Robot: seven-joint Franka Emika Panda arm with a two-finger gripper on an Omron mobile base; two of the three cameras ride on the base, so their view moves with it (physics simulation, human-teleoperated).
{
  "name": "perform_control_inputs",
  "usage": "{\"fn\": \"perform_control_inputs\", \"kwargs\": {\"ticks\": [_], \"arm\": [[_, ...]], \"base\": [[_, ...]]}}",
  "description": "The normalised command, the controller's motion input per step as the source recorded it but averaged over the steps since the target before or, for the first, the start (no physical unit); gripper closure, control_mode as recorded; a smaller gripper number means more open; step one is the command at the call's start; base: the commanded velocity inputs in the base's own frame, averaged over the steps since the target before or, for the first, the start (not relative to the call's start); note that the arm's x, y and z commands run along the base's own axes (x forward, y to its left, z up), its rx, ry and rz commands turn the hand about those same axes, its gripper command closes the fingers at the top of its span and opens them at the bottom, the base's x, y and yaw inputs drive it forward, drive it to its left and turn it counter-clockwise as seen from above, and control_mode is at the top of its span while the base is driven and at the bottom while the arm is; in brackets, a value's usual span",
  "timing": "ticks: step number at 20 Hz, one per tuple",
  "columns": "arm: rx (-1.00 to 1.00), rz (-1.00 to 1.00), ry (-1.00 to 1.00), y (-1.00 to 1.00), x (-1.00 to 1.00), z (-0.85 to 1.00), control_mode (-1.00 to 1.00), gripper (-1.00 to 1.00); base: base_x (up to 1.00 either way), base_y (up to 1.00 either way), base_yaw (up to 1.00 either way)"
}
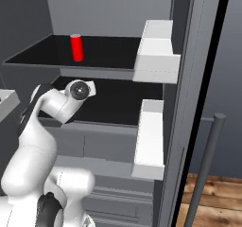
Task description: Open the fridge, grab two sodas, and place both sodas inside the bowl with ice on the dining counter.
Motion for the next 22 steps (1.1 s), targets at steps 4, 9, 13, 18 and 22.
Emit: {"fn": "perform_control_inputs", "kwargs": {"ticks": [4, 9, 13, 18, 22], "arm": [[0.0, 0.0, 0.0, 0.04, 0.29, -0.06, -1.0, -1.0], [0.0, 0.0, 0.0, 0.0, 0.24, -0.1, -1.0, -1.0], [-0.01, 0.0, 0.0, 0.07, 0.17, -0.24, -1.0, -1.0], [0.0, 0.0, 0.0, 0.17, 0.12, -0.2, -1.0, -1.0], [0.0, 0.0, 0.0, 0.18, 0.15, -0.13, -1.0, -1.0]], "base": [[0.0, 0.0, 0.0], [0.0, 0.0, 0.0], [0.0, 0.0, 0.0], [0.0, 0.0, 0.0], [0.0, 0.0, 0.0]]}}
